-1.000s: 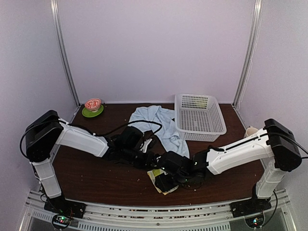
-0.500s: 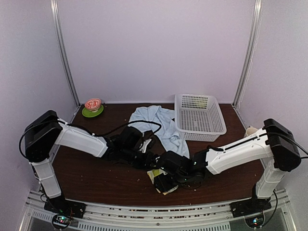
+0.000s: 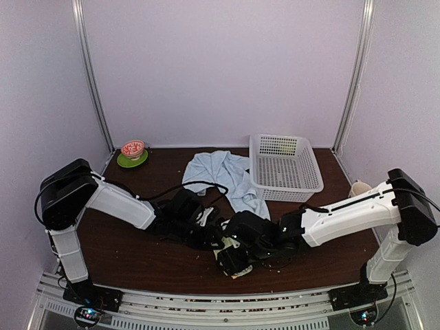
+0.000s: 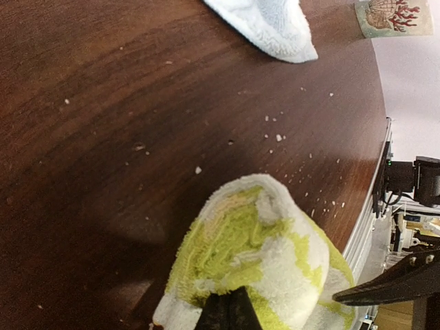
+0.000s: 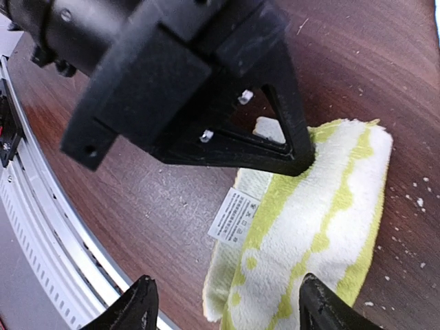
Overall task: Roll the towels
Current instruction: Roll the towel at the center of the board.
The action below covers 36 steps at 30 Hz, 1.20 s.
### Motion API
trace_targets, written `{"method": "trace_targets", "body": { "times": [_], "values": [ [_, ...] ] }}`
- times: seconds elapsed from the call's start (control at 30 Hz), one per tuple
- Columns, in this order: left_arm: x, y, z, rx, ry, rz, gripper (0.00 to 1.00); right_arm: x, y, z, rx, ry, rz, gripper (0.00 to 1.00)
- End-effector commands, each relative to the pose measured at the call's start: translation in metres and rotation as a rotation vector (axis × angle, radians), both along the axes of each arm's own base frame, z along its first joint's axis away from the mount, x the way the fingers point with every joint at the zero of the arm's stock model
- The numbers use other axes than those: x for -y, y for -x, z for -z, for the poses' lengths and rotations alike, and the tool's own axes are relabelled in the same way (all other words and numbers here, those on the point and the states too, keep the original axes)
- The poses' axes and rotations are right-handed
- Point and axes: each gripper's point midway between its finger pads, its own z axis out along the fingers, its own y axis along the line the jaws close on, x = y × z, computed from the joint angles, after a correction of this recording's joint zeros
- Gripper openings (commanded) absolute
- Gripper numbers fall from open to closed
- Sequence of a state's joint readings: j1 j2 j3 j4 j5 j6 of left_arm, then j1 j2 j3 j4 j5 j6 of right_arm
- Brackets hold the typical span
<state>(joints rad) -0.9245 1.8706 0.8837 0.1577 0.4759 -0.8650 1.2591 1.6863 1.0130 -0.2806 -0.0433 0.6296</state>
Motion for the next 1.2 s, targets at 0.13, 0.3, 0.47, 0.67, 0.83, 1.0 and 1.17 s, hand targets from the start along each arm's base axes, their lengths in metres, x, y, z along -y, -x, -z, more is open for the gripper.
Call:
{"method": "trace_targets", "body": {
  "times": [0.13,0.3,0.47,0.67,0.83,1.0,1.17],
  "values": [
    [-0.014,0.003,0.023,-0.007,-0.072,-0.004,0.00,0.025,-0.020,-0.041,0.071,-0.026,0.112,0.60],
    [-0.014,0.003,0.023,-0.006,-0.070,-0.006,0.00,0.033,-0.008,-0.014,0.013,0.037,0.088,0.27],
    [-0.016,0.003,0.021,-0.003,-0.066,-0.013,0.00,0.024,0.006,0.007,-0.025,0.073,0.044,0.15],
    [-0.019,0.006,0.007,0.009,-0.050,-0.009,0.00,0.023,0.016,0.036,-0.073,0.151,0.020,0.13],
    [-0.021,0.007,-0.025,0.053,-0.010,-0.001,0.00,0.024,0.017,0.046,-0.088,0.169,0.027,0.12],
    [-0.014,0.004,-0.054,0.086,0.048,0.001,0.00,0.023,0.017,0.046,-0.089,0.162,0.025,0.12],
    [0.001,-0.001,-0.067,0.103,0.081,0.018,0.00,0.023,0.017,0.047,-0.089,0.160,0.025,0.12]
  ]
}}
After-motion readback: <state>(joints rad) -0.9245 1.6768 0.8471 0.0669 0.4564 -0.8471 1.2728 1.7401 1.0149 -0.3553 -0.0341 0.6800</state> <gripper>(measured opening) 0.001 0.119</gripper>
